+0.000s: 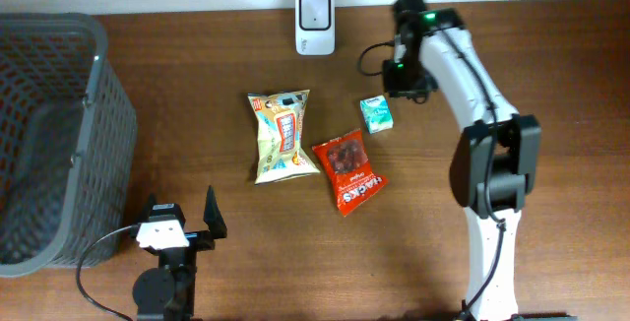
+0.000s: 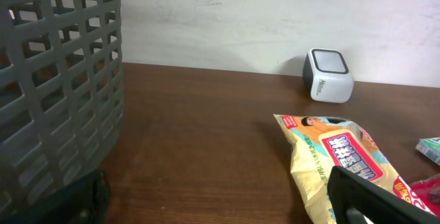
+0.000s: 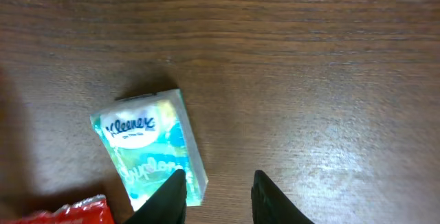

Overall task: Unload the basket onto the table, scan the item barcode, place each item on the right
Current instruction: 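Set the green Kleenex pack right of the pile and regrasp it, then carry the green Kleenex pack to the white scanner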

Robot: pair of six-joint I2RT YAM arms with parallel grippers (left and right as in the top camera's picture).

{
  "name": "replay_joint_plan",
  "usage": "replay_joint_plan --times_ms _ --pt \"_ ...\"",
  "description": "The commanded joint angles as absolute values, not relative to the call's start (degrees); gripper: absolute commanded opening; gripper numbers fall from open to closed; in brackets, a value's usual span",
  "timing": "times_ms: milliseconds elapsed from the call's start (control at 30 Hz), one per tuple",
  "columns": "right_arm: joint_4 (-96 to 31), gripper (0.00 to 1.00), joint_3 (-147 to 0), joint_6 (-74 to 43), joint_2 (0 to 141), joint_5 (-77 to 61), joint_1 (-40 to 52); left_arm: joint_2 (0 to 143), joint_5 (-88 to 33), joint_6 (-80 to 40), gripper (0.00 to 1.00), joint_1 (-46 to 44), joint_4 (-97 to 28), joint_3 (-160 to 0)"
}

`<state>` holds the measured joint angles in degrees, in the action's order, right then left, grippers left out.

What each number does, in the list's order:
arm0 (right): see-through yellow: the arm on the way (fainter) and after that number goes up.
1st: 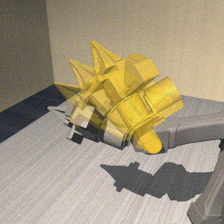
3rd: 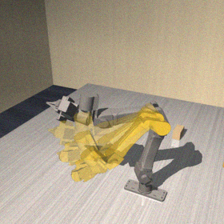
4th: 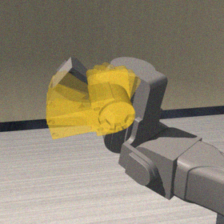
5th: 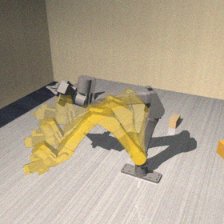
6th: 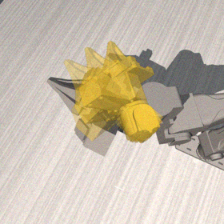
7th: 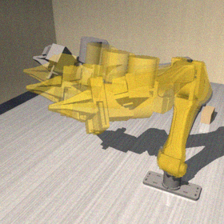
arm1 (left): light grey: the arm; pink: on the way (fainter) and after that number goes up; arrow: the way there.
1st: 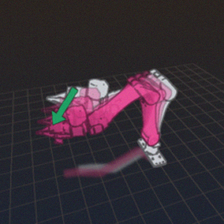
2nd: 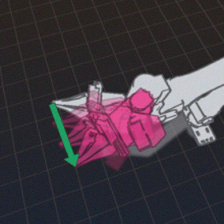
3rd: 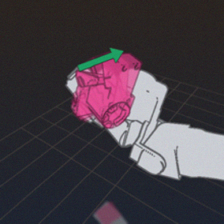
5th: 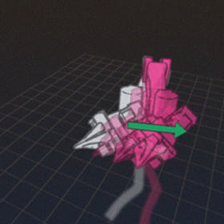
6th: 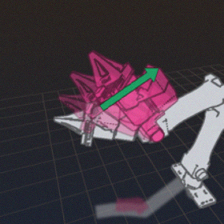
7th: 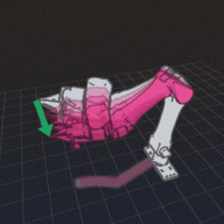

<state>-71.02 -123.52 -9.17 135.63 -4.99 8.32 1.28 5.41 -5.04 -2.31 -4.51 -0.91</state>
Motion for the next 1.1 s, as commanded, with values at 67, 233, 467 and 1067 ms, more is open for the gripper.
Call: replay_joint_plan --times_ms 67,233,467,1067 --pt "-71.44 0.31 -122.98 -2.35 139.41 -24.10 5.76 1.06 5.41 -5.32 0.99 -2.57 -4.38 -0.51" --pt "-69.36 0.38 -120.62 -2.13 141.03 -24.47 6.22 1.06 5.41 -5.32 0.99 -2.57 -4.38 -0.51" --pt "-64.58 0.11 -114.08 -2.13 141.10 -24.60 6.33 1.06 5.41 -5.32 0.99 -2.57 -4.38 -0.51" --pt "-77.38 0.04 -126.50 -26.79 136.79 44.10 18.00 1.06 5.41 -5.32 0.99 -2.57 -4.38 -0.51"
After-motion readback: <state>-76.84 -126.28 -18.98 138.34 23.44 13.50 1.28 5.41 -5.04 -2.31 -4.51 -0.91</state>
